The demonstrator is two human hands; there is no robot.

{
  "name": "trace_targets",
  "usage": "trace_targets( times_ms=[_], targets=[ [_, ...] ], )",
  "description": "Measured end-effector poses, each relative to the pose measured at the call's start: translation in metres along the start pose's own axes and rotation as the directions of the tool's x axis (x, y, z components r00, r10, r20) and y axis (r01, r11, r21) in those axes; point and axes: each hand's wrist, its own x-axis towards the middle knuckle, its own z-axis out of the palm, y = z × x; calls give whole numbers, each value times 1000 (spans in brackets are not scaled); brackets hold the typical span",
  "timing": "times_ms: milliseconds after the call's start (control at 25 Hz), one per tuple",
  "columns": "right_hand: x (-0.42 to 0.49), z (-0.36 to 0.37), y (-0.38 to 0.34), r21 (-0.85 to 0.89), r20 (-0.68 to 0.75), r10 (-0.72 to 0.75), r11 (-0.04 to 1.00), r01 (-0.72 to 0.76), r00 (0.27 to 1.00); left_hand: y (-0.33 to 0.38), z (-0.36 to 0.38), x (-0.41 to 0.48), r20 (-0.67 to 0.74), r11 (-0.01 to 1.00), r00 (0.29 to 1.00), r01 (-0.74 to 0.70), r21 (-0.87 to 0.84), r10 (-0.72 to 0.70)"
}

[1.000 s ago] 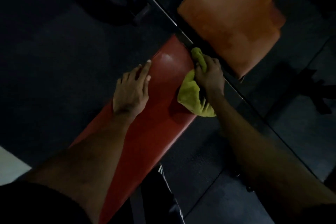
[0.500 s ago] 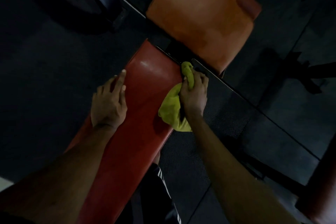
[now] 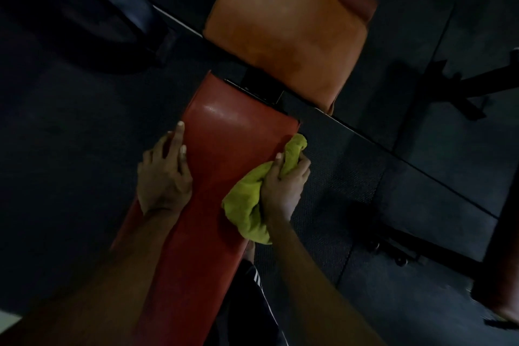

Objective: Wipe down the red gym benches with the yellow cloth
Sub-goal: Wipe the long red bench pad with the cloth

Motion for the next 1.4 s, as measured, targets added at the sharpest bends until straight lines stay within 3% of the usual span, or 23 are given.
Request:
trace_targets(
  times_ms=[120, 240, 400, 560, 680, 920, 1080, 1120, 1200, 1320, 1400],
  targets=[
    [-11, -5, 4, 30, 13, -42, 999, 42, 999, 1, 0, 0, -30, 1000, 1000, 3, -4, -3],
    [-39, -17, 11, -24, 122, -27, 999, 30, 992, 3, -4, -2, -30, 1000, 999, -11, -10, 11],
    [-30, -53, 6, -75, 250, 6, 997, 13, 968, 7, -13, 0, 55, 1000, 998, 9, -20, -7],
    [-2, -128, -21, -139, 336, -89, 980, 143, 938, 22, -50, 2, 162, 997, 987, -8, -81, 22],
    [1, -191, -66, -186, 378, -161, 951, 245, 912, 75, -102, -1, 170, 981, 974, -128, -145, 152],
    [-29, -341, -169, -148, 308, -303, 921, 360, 902, 197, -242, -26, 78, 885, 907, -381, -268, 414],
    [-57, -440, -213, -160, 169, -404, 889, 429, 899, 310, -315, -55, 2, 895, 917, -388, -221, 398],
    [-64, -466, -220, -158, 122, -427, 883, 442, 896, 330, -336, -68, 36, 865, 882, -452, -217, 470],
    [-80, -520, -230, -164, 34, -462, 872, 461, 886, 355, -372, -85, 38, 728, 741, -647, -226, 670],
    [-100, -601, -238, -178, -108, -500, 860, 478, 859, 393, -407, -117, -48, 590, 614, -774, -231, 788],
    [-110, -657, -234, -171, -216, -509, 860, 481, 833, 427, -418, -134, -12, 519, 529, -837, -172, 849]
  ],
)
